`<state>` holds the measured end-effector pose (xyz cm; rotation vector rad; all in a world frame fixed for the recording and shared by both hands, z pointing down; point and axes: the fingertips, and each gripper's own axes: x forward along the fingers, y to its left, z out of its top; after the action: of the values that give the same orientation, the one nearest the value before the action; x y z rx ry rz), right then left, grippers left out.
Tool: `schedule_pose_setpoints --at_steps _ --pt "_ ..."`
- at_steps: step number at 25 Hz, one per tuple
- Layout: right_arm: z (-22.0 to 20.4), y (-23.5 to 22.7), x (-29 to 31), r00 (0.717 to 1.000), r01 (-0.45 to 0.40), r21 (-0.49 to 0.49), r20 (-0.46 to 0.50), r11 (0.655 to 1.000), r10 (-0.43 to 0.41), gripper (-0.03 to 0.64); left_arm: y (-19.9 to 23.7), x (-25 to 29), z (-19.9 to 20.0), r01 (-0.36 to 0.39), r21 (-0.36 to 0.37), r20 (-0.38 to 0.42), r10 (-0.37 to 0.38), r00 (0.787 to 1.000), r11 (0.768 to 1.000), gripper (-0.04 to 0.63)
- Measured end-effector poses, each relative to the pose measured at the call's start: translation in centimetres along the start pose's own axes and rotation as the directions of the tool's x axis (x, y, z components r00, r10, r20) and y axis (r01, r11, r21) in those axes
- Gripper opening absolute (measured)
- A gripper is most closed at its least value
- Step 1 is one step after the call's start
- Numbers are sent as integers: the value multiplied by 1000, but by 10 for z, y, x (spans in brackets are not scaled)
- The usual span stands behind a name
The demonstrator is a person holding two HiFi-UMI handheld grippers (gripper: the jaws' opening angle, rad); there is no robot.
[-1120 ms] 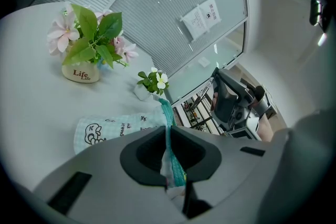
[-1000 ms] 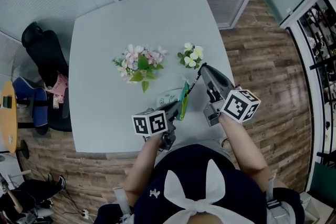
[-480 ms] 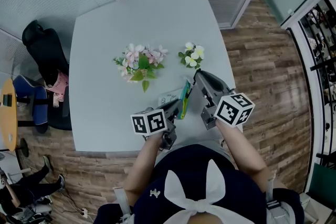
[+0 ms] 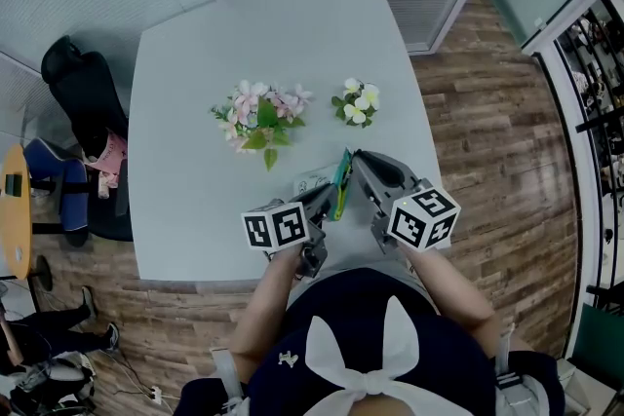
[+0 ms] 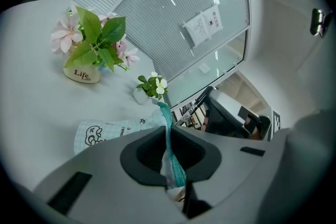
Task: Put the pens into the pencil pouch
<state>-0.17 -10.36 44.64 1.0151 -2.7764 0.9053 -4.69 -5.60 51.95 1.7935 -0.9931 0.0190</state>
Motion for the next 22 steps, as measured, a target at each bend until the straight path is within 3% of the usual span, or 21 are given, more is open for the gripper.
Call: schedule_pose_setpoints --at_steps 6,22 --pt "-14 2 -3 999 2 -72 -46 997 -5 51 2 0 1 0 -1 1 0 1000 1000 44" --pt "-57 5 -1 981 -21 -119 -194 993 -3 55 2 -1 3 1 5 -3 -1 1000 1000 44"
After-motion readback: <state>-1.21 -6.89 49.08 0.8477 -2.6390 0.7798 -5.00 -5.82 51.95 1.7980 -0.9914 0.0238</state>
